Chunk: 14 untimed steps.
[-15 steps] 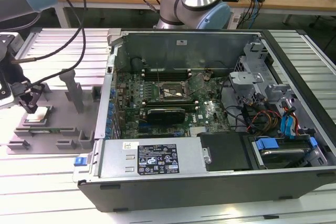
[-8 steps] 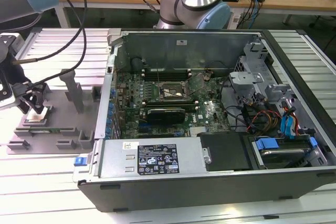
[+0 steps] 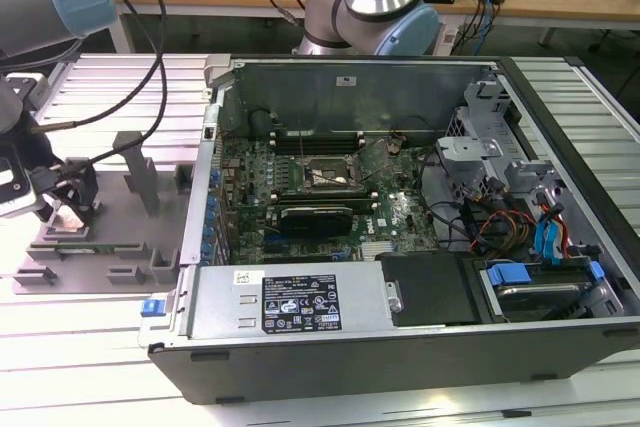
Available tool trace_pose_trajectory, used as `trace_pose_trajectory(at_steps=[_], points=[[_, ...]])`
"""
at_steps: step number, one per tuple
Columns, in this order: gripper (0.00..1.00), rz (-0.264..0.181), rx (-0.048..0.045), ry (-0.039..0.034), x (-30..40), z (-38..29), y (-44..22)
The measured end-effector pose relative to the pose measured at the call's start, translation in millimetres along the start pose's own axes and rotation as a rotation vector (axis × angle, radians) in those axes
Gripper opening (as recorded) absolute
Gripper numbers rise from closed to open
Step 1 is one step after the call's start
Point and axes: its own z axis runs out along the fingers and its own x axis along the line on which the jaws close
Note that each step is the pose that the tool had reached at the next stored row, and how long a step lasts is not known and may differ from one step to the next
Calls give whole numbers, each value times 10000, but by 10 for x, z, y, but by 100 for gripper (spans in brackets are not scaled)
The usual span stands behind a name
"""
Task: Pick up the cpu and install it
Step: 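Pick up the cpu and move it towards the insertion slot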
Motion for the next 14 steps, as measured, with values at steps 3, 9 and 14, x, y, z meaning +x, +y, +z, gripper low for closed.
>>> trace_pose_trajectory(at_steps=[3, 9, 14], points=[[60, -1, 0, 0, 0, 25, 15], [60, 0, 1, 1, 2, 78, 27], [60, 1, 1, 2, 4, 115, 28]])
